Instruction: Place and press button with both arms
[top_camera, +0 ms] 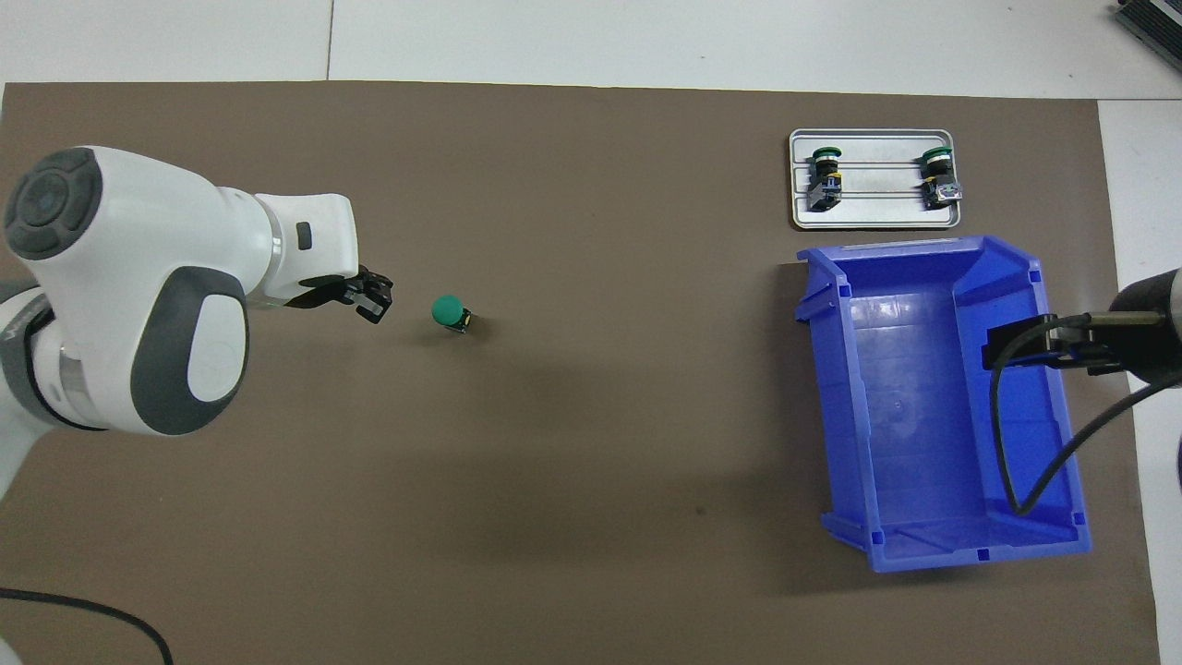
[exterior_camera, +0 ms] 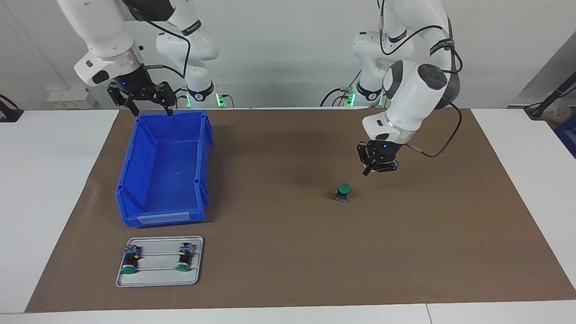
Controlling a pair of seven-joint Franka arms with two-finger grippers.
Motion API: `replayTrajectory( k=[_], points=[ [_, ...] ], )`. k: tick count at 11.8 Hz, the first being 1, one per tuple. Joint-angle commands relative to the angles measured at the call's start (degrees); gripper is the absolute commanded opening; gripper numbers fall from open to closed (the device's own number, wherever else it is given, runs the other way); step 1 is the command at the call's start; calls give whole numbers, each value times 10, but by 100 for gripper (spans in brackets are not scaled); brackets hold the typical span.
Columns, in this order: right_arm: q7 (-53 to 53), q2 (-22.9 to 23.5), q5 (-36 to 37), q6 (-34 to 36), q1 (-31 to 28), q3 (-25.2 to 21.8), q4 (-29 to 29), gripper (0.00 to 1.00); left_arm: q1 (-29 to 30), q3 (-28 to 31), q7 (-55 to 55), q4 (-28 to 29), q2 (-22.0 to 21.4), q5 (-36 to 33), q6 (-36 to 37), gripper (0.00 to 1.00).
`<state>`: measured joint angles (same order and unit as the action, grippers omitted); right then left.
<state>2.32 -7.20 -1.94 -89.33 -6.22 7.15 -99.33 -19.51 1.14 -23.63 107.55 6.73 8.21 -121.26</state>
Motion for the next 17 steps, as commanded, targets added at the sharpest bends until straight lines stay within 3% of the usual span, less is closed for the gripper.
replayTrajectory(
  k=[1, 6, 8, 12, 17],
  points=[
    [-21, 6, -8, 13, -5, 1, 13, 99, -24, 9, 66, -7, 20, -32, -9, 0],
    [-10, 1, 14, 14, -1, 2, 12, 99, -64, 11, 116, -12, 93, -33, -57, 0],
    [-6, 1, 24, 8, -1, 2, 6, 99, -81, 13, 141, -9, 124, -72, -88, 0],
    [-6, 6, 25, 6, -12, 0, 7, 97, -76, 13, 141, -22, 116, -78, -49, 0],
    [-5, 7, 25, 1, -16, 1, 7, 97, -63, 15, 145, -21, 34, -78, 13, 0]
  ],
)
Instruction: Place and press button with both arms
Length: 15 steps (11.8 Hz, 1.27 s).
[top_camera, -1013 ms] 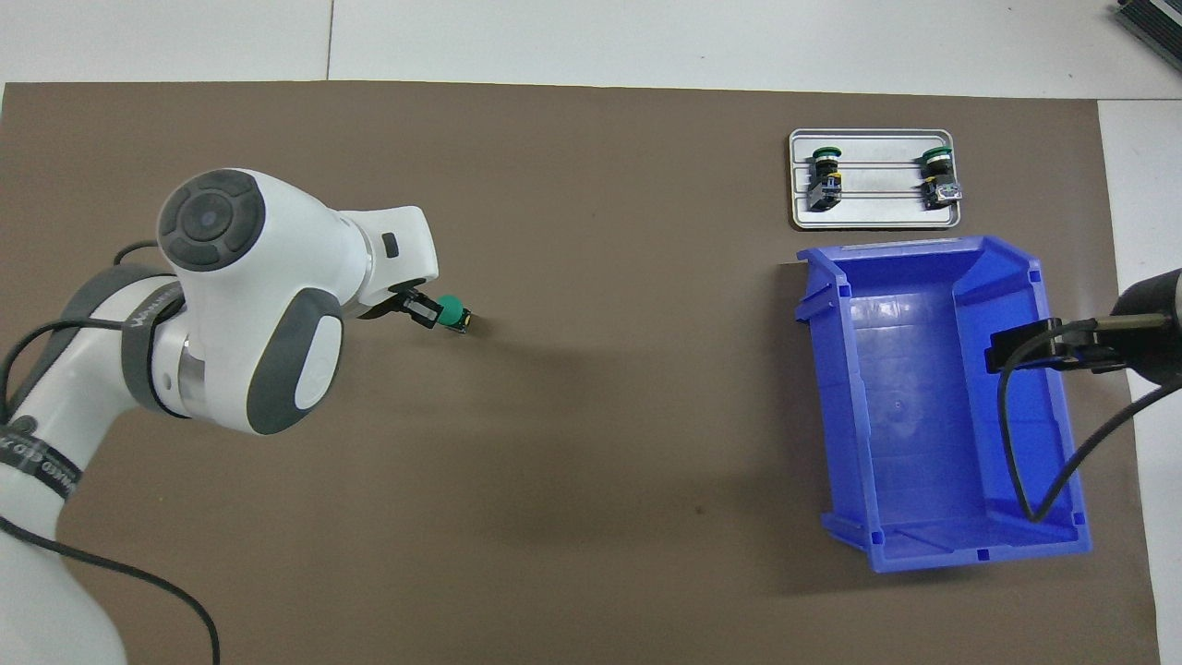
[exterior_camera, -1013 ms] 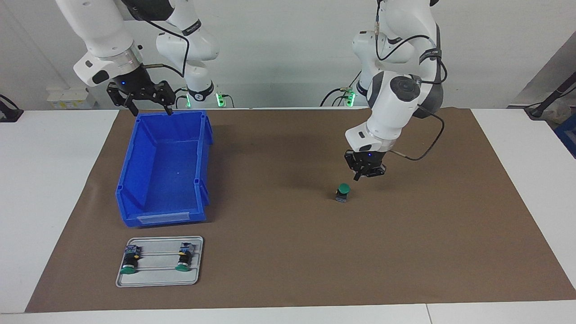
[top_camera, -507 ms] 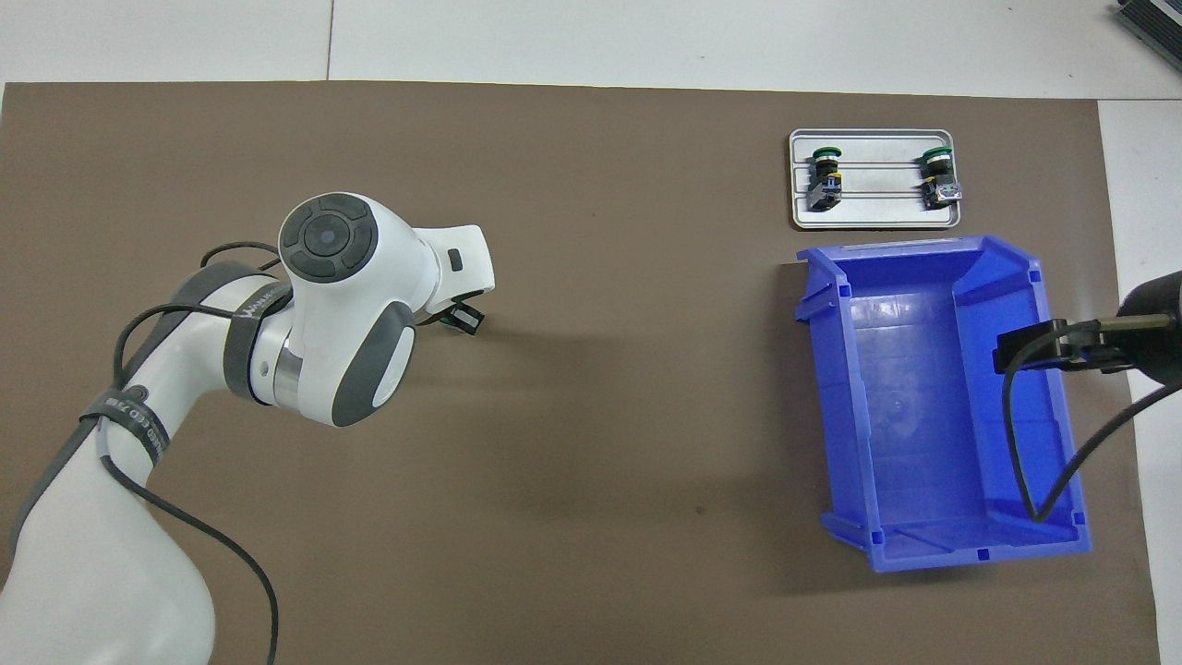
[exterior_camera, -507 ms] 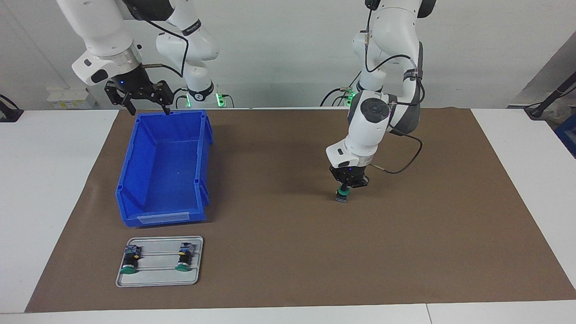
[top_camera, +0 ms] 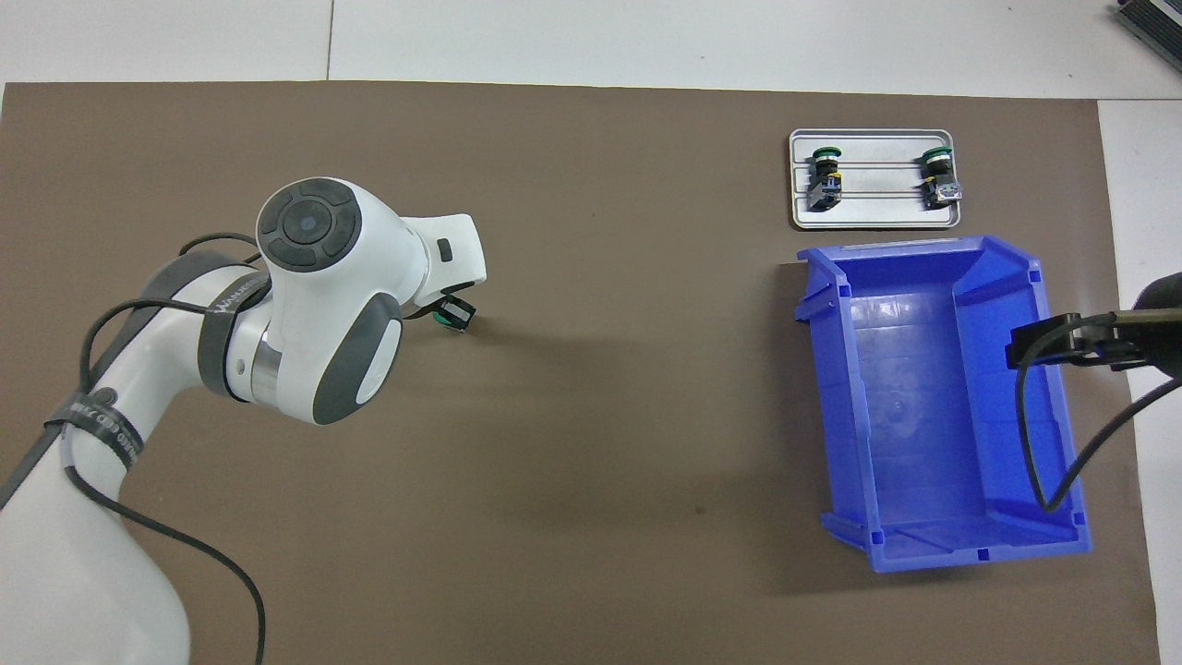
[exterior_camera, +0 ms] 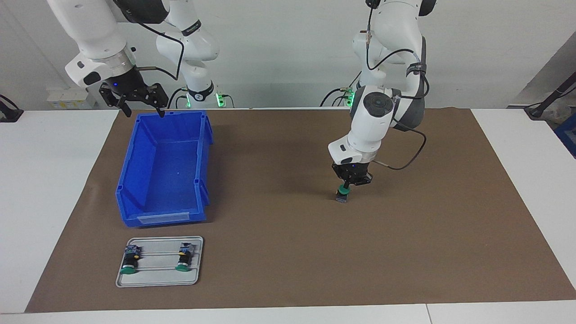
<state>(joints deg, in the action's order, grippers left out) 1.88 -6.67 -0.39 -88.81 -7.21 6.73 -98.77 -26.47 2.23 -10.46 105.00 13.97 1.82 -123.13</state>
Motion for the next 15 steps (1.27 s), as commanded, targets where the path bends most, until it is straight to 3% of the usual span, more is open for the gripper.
replayTrajectory(
  k=[1, 2, 3, 9, 11, 15],
  points=[
    [0, 2, 9, -4, -6, 5, 1, 97, 13, 5, 14, 6, -51, -14, 41, 32],
    [0, 2, 9, -5, -7, 5, 1, 97, 16, 6, 16, 9, -60, -14, 53, 94],
    [2, 2, 8, -5, -6, 5, 1, 97, 20, 11, 18, 6, -68, -14, 79, 100],
    [38, -2, -1, -8, 15, 7, -4, 100, 91, 16, 19, 3, -98, -13, 126, 100],
    [41, -5, -1, -13, 46, 7, -12, 100, 115, 16, 24, 7, -116, -12, 124, 100],
    [186, 12, -1, -66, 137, 7, -12, 94, 162, 20, 32, -7, -143, -12, 154, 100]
  ],
)
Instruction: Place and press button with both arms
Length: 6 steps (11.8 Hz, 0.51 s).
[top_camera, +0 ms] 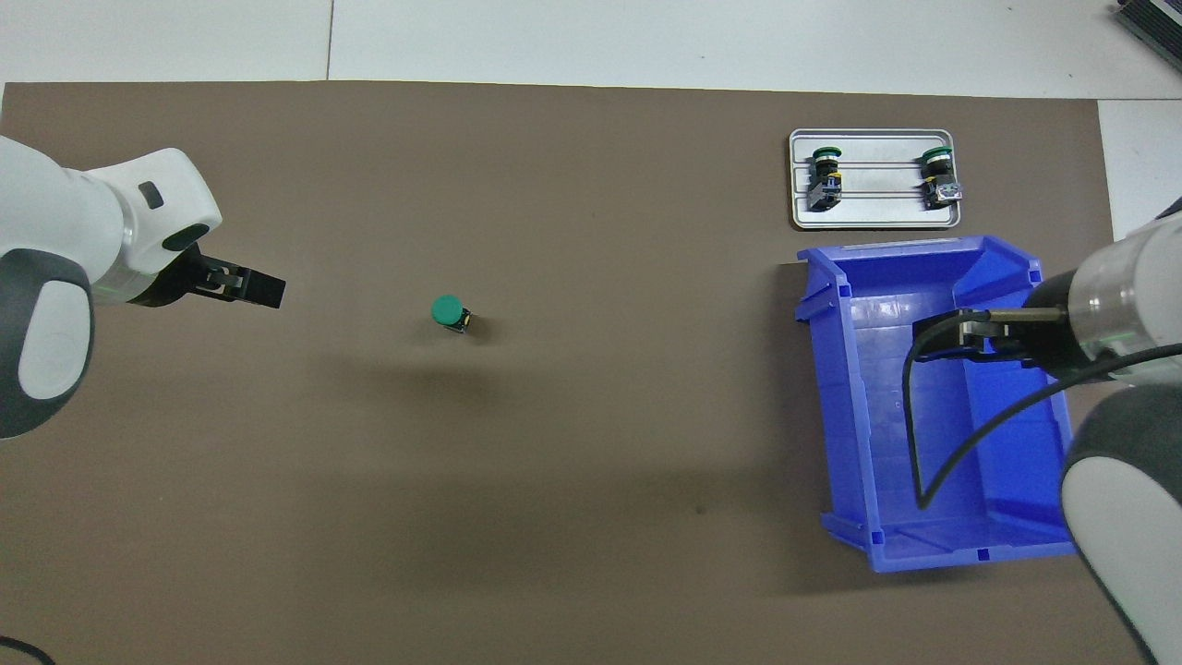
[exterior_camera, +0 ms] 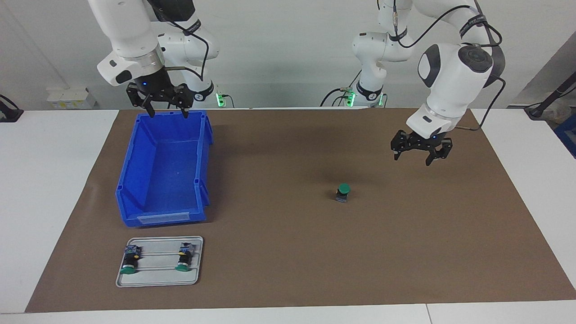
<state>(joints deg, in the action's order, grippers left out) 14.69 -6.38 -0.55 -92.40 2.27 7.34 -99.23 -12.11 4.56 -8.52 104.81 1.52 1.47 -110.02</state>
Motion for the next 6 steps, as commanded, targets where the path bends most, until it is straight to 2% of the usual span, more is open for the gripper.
replayTrajectory(
  k=[1, 2, 3, 4, 6],
  points=[
    [101, 18, -1, -55, 69, 0, -6, 92, 32, -4, 11, -25, -19, -9, 43, 100],
    [143, 39, 0, -67, 97, 0, 5, 91, 39, -3, 9, -57, -15, -9, 73, 100],
    [180, 77, 9, -67, 132, 1, 46, 89, 53, -3, 8, -91, -11, -9, 104, 100],
    [233, 131, 10, -59, 176, 0, 111, 88, 62, -3, 8, -120, -7, -9, 130, 100],
    [305, 236, 13, -50, 205, 1, 228, 86, 68, -3, 8, -161, 8, -9, 172, 100]
  ],
)
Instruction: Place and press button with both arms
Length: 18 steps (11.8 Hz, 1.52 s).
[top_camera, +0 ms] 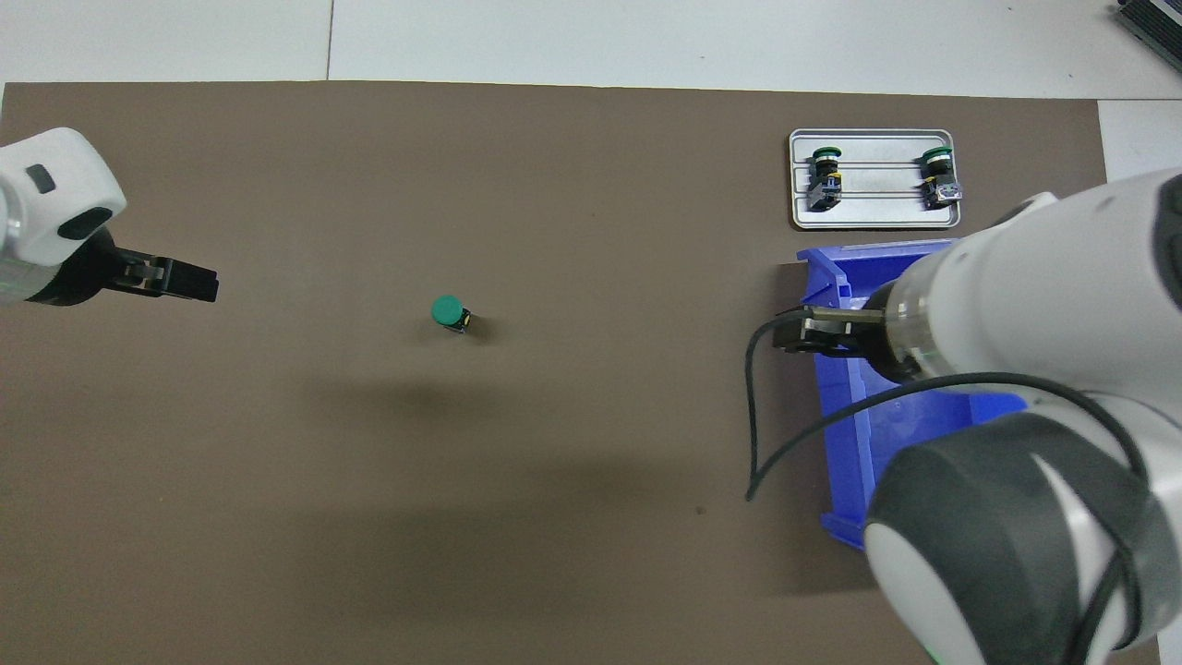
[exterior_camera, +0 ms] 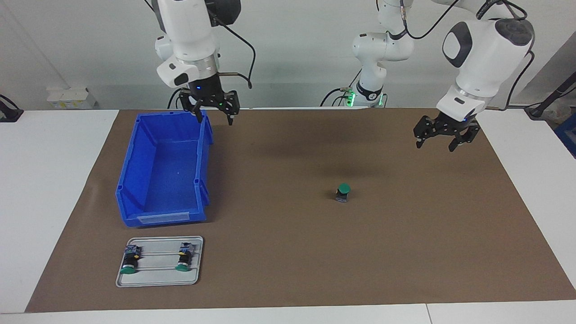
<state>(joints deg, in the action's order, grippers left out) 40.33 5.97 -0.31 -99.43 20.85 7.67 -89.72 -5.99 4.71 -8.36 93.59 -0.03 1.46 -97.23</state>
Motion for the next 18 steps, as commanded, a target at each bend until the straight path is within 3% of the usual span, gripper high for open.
replayTrajectory(
  k=[1, 3, 5, 7, 14, 18],
  points=[
    [68, 162, 21, 14, 50, -5, 180, 84, 9, -4, 6, -69, 33, -3, 67, 100],
    [139, 241, 63, -30, 102, -5, 235, 76, 13, -4, 7, -96, 40, -2, 79, 100],
    [176, 302, 101, -73, 146, -7, 250, 72, 12, -6, 15, -74, 24, -2, 78, 100],
    [178, 382, 152, -87, 194, -8, 319, 71, 8, -6, 16, -65, 20, -3, 85, 100],
    [79, 406, 156, -208, 189, -2, 310, 83, 15, -6, 12, -47, 11, -3, 80, 100],
    [12, 409, 153, -228, 185, -2, 300, 86, 17, -6, 12, -47, 11, -3, 80, 100]
  ],
)
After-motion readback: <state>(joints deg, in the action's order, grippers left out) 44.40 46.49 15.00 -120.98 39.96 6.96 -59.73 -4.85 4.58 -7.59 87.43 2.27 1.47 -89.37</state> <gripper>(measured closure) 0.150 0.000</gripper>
